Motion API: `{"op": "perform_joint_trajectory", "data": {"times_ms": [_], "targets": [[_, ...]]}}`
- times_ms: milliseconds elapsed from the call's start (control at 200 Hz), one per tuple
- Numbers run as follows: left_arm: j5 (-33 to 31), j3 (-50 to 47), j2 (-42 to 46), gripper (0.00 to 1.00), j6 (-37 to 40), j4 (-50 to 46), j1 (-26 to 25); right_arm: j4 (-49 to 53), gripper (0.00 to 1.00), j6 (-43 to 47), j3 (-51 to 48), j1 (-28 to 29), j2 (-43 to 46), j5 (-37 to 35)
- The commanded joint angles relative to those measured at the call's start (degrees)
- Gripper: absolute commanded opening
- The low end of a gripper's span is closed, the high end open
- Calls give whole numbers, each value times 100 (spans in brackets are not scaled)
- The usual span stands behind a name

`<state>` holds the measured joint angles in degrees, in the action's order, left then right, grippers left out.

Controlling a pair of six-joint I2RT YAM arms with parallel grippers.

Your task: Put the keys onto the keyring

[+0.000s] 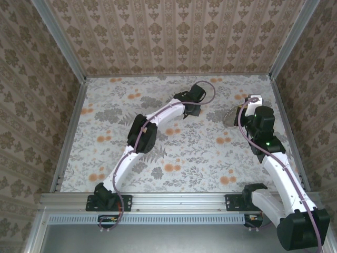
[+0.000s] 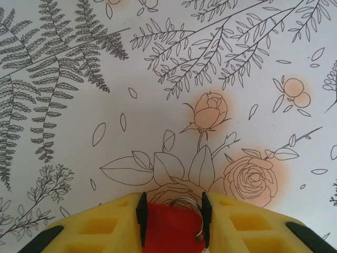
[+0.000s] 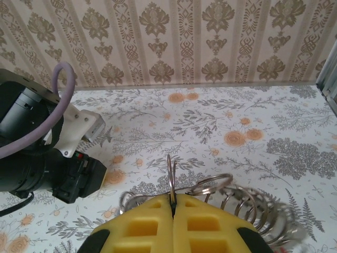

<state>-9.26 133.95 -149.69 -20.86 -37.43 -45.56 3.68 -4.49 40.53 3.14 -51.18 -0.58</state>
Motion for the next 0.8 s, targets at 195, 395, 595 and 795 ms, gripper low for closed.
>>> {"op": "perform_joint_trajectory", "data": {"times_ms": [195,395,595,795], "targets": [[-115,-928,651,24,417,-19,9,-316,0,62,-44,-24,129,386],[-184,-1825,1249,21,504,109,35,-342,0,-33,-129,-24,110,657],[56,-3115,1963,20,391,311,126,-199,0,-69,-134,-17,91,995],[264,-4435,2989,21,385,631,144,-80,0,-87,-98,-6,31,1380]]}}
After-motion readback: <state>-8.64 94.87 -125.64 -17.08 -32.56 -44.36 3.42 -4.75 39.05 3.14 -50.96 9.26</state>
